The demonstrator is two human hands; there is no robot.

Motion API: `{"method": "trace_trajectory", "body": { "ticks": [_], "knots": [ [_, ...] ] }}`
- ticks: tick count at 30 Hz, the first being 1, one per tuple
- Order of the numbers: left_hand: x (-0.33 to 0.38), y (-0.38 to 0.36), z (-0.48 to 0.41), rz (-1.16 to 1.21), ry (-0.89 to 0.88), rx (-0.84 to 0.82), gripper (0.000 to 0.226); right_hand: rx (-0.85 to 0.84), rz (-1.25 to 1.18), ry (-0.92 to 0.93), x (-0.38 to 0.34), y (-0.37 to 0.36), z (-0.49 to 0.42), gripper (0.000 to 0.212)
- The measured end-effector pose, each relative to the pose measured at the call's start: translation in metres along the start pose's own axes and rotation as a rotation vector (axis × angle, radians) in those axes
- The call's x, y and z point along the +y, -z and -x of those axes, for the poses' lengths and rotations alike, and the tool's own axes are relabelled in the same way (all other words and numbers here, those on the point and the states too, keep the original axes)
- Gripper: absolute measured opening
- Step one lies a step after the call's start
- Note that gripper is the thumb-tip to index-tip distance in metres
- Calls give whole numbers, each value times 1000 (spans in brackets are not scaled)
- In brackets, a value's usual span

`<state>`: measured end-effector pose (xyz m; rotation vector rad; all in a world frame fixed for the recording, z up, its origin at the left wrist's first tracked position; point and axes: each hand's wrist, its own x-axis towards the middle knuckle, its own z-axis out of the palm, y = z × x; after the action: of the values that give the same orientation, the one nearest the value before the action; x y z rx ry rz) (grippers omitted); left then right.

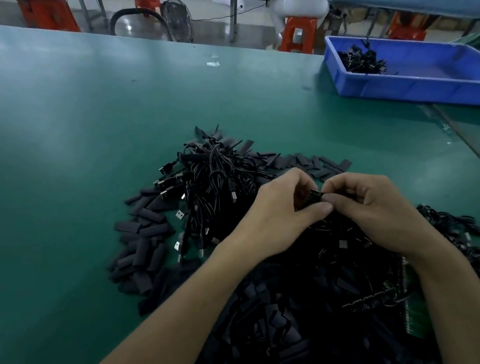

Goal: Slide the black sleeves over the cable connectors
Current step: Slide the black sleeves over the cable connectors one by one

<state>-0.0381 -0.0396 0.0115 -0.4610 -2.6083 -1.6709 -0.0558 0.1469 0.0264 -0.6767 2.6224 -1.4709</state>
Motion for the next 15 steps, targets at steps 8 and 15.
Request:
{"method": "trace_trajectory", "body": {
  "ticks": [8,15],
  "knots": [
    [-21,-1,-1,499,58,-19,21,-116,-145,4,4,1,1,6],
    [-27,2,0,697,122,-131,13,-157,-200,4,7,0,-2,9]
  ]
}}
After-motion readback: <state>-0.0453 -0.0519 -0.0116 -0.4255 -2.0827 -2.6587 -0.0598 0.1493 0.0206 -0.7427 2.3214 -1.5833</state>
